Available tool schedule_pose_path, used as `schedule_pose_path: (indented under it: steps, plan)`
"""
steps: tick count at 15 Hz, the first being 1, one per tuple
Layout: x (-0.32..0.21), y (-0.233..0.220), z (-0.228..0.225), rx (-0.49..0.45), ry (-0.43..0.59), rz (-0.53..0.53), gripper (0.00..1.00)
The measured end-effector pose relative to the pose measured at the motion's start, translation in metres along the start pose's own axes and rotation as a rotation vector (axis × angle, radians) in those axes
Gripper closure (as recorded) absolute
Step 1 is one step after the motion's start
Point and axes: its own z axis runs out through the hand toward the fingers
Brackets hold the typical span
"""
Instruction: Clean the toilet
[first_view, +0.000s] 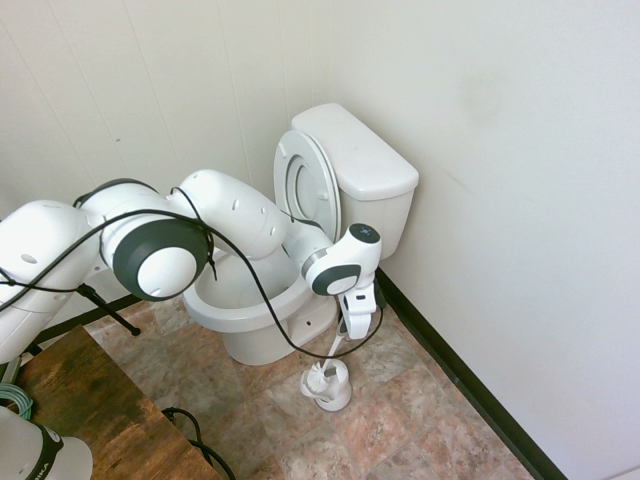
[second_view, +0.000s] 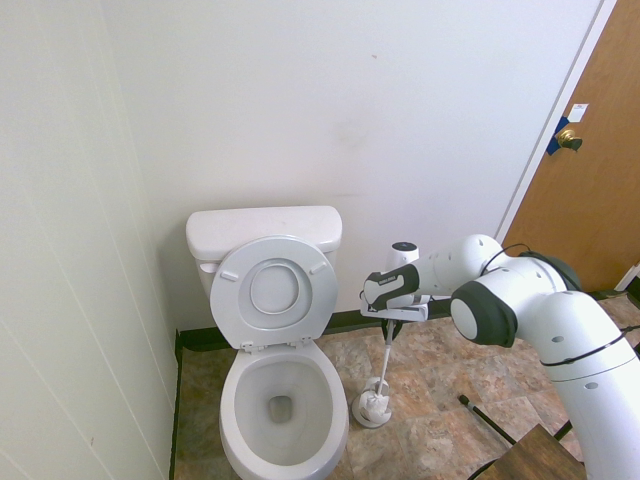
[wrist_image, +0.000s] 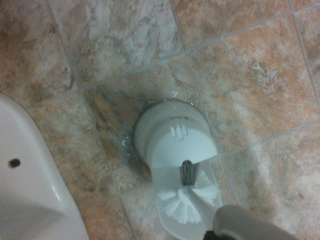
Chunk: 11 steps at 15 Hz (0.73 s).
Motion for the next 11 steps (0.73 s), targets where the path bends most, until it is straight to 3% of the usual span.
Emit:
schedule_pose_path:
  steps: [5,11]
  plan:
    - [0.008,-0.021,0.038,-0.051,-0.009,0.025,1.00]
    - [0.018,-0.039,0.054,-0.097,-0.039,0.048,1.00]
